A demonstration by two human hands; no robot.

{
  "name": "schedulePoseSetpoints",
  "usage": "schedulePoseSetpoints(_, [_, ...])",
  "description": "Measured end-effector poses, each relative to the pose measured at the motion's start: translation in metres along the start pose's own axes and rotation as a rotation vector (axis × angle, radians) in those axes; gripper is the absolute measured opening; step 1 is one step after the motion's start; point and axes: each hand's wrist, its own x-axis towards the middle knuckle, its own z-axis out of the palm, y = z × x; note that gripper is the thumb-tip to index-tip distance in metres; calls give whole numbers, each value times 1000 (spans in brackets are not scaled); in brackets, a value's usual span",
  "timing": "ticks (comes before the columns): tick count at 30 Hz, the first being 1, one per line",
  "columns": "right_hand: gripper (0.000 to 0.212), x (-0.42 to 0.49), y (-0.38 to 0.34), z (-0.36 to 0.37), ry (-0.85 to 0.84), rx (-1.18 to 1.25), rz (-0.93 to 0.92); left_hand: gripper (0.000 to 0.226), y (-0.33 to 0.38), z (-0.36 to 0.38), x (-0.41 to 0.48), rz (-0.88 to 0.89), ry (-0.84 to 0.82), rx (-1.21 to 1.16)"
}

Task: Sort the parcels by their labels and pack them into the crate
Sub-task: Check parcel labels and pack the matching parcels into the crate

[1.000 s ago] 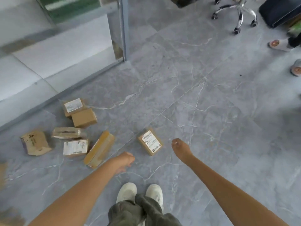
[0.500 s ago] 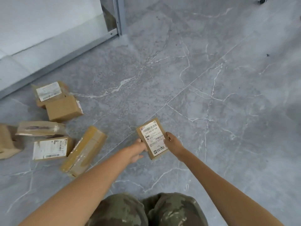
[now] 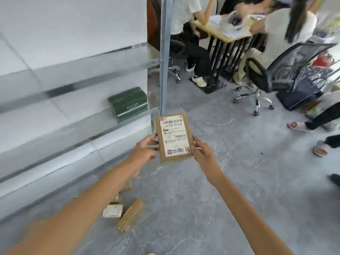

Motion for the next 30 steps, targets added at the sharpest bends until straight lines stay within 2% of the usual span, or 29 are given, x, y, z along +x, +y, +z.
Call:
schedulePoseSetpoints(3, [40, -38, -95, -4, -1, 18, -138, 56, 78, -25, -66, 170, 49, -23])
schedulePoseSetpoints(6, [37, -84, -158, 1, -20, 38, -254, 50, 121, -48, -133, 306, 124, -33])
schedulePoseSetpoints(10, [42, -148, -203, 21, -88, 57, -369, 46, 135, -79, -213, 434, 216, -56])
schedulePoseSetpoints(14, [43, -219, -214, 58, -136, 85, -394, 39, 113, -114, -284, 513, 284, -85])
schedulePoseSetpoints(19, [42, -318, -208, 123, -180, 124, -398, 39, 52, -162, -373, 474, 275, -127])
schedulePoseSetpoints(24, [38, -399, -191, 177, -230, 155, -394, 73, 2, -207, -456, 366, 165, -217])
schedulePoseSetpoints(30, [38, -473, -174, 214, -316, 143, -405, 55, -37, -238, -536, 287, 147, -258])
